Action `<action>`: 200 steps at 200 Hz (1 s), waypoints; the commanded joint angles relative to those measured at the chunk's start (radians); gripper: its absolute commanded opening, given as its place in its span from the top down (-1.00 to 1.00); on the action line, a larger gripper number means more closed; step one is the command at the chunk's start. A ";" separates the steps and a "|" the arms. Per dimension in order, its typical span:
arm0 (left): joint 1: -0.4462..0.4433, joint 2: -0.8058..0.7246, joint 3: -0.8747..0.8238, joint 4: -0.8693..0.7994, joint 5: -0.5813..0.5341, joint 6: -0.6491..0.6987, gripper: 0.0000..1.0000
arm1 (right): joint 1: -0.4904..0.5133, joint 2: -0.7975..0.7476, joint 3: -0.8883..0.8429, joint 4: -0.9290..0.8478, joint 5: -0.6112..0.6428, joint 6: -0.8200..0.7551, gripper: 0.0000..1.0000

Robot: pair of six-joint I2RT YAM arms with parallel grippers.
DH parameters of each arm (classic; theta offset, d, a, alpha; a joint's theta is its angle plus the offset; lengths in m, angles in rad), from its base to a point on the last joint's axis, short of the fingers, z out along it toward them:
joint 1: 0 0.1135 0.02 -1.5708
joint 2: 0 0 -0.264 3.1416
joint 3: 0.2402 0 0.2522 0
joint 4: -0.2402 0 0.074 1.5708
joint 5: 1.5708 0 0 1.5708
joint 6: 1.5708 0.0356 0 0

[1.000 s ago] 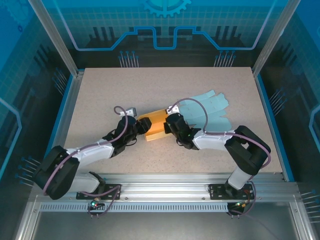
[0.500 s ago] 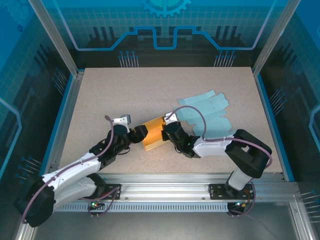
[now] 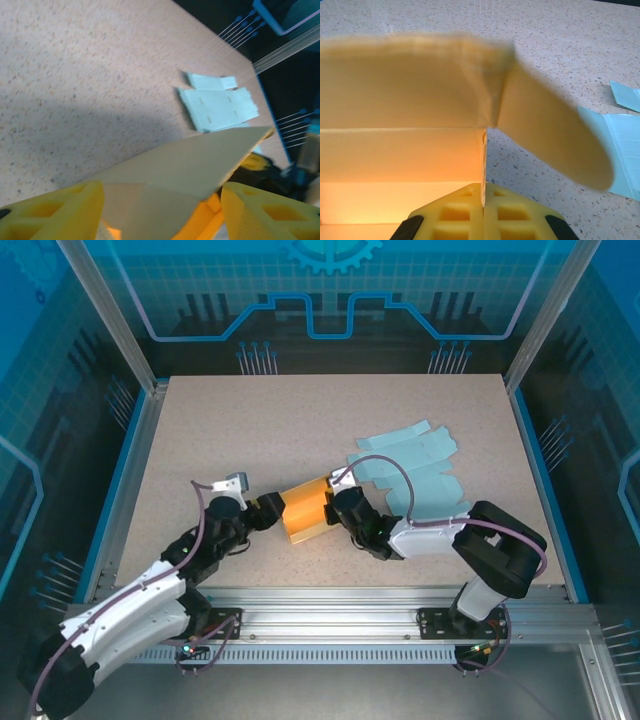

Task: Fold the paper box

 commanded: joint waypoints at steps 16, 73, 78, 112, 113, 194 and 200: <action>-0.003 -0.029 0.117 -0.090 -0.080 0.090 -0.24 | 0.028 0.018 -0.062 0.038 0.036 -0.047 1.00; 0.218 0.149 0.248 -0.066 0.122 0.152 -0.11 | 0.030 0.144 -0.068 0.304 0.051 -0.188 0.93; 0.229 0.173 0.259 -0.059 0.142 0.158 -0.08 | 0.029 0.159 -0.056 0.312 0.052 -0.198 0.93; 0.237 0.328 0.330 -0.015 0.248 0.212 0.10 | 0.027 0.224 -0.006 0.341 0.035 -0.241 0.78; 0.236 0.332 0.331 -0.013 0.250 0.213 0.10 | 0.027 0.224 -0.006 0.341 0.035 -0.241 0.77; 0.214 0.479 0.327 0.113 0.441 0.174 0.27 | 0.032 0.082 -0.040 0.219 0.027 -0.225 -0.05; 0.210 0.480 0.327 0.110 0.440 0.174 0.27 | 0.032 0.068 -0.042 0.204 0.028 -0.221 -0.12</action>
